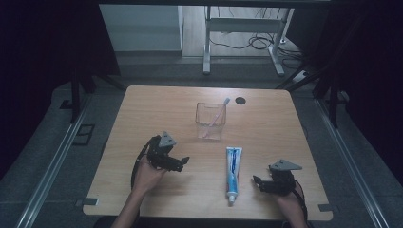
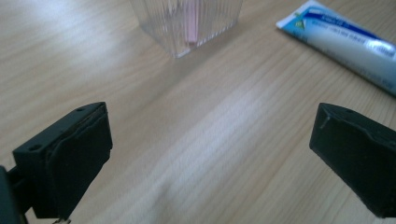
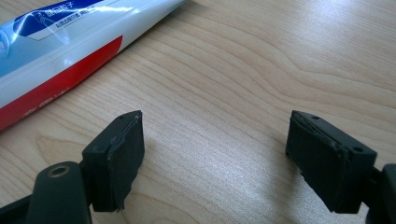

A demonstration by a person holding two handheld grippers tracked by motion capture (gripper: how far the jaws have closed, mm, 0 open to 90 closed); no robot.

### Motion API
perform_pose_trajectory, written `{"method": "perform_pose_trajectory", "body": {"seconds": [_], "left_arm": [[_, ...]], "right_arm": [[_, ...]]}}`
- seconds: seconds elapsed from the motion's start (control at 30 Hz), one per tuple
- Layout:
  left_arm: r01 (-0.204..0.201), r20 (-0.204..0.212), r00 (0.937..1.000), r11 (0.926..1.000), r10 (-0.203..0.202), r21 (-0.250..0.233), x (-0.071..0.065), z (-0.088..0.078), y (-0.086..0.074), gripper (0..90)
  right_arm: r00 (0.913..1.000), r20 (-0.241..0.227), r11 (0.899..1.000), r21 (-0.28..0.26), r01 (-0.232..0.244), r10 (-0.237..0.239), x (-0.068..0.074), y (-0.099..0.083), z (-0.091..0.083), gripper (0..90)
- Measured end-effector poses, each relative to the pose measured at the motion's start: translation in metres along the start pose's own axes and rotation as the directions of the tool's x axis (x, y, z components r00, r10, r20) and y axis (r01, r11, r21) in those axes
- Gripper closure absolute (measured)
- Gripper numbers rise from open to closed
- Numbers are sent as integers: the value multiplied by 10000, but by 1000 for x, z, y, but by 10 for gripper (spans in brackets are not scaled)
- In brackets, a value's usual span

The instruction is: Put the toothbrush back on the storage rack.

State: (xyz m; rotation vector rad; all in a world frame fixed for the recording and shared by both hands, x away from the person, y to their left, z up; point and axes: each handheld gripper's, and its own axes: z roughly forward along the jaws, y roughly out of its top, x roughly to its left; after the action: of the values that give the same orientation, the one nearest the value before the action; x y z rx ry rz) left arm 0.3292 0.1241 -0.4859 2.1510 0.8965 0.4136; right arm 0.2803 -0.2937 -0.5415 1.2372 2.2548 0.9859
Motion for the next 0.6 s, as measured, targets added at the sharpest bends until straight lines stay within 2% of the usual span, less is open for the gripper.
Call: {"method": "perform_pose_trajectory", "body": {"seconds": [0.33, 0.6], "left_arm": [[211, -246, 9995, 9996, -206, 190, -7, 0, -35, 0], [528, -280, 9983, 9978, -517, 389, -10, 3, -57, 0]], "right_arm": [[10000, -2, 10000, 1, -5, 5, 0, 0, 0, 192], [10000, 0, 10000, -14, 22, -22, 0, 0, 0, 192]]}}
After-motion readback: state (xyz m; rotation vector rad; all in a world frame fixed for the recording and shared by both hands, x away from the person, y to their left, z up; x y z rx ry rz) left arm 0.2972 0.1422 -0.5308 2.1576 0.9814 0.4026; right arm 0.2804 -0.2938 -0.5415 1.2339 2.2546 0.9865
